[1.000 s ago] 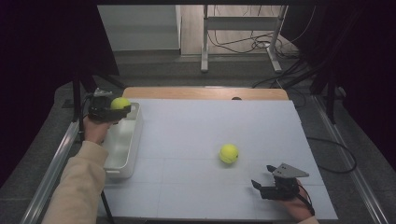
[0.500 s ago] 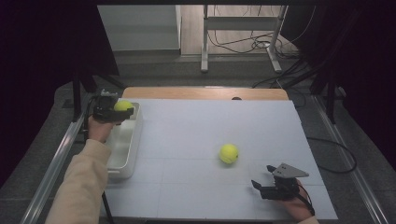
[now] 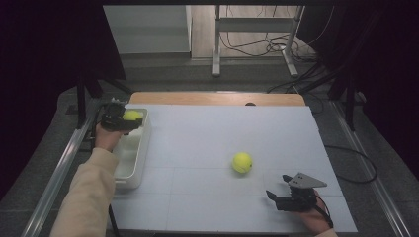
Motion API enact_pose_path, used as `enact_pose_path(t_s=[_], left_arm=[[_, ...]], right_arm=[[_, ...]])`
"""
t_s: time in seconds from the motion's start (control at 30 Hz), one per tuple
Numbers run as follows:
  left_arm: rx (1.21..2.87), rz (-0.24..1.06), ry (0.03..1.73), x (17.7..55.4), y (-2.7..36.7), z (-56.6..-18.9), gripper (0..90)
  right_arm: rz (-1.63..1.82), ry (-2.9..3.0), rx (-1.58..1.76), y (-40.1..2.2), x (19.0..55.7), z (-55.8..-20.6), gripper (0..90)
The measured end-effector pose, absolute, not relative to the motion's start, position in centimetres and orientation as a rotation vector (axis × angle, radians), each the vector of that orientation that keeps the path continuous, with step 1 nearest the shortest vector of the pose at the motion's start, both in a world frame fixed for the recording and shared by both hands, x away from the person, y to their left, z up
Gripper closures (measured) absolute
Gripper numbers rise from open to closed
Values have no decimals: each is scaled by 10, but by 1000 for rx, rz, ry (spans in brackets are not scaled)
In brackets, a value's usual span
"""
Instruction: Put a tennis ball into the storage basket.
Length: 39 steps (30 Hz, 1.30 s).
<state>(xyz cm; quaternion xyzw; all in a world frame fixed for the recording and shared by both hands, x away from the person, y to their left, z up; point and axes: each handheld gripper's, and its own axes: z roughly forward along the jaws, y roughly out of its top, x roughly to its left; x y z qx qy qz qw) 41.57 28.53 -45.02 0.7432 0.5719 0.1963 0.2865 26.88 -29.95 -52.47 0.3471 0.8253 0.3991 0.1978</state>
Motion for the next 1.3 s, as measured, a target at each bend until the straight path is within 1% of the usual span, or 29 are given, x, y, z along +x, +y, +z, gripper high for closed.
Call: enact_pose_path(t_s=[0.4,0.47,0.5,0.53,0.77,0.9,1.0,1.3], left_arm=[[1985,511,1521,415,286,-450,258],[1975,518,1519,415,286,-449,208],[1950,540,1519,413,287,-447,208],[1935,548,1517,412,287,-446,185],[1882,558,1443,402,286,-435,155],[1864,548,1422,398,285,-434,152],[1850,515,1395,394,282,-432,152],[1825,535,1316,384,273,-426,161]], right_arm=[[1111,2313,973,-299,269,-525,161],[1110,2314,973,-299,269,-525,161],[1115,2314,973,-299,269,-525,161],[1112,2313,974,-299,269,-525,161],[1122,2312,971,-299,269,-525,161],[1121,2312,970,-299,268,-524,161],[1121,2309,972,-299,269,-524,161],[1145,2301,985,-300,271,-524,161]])
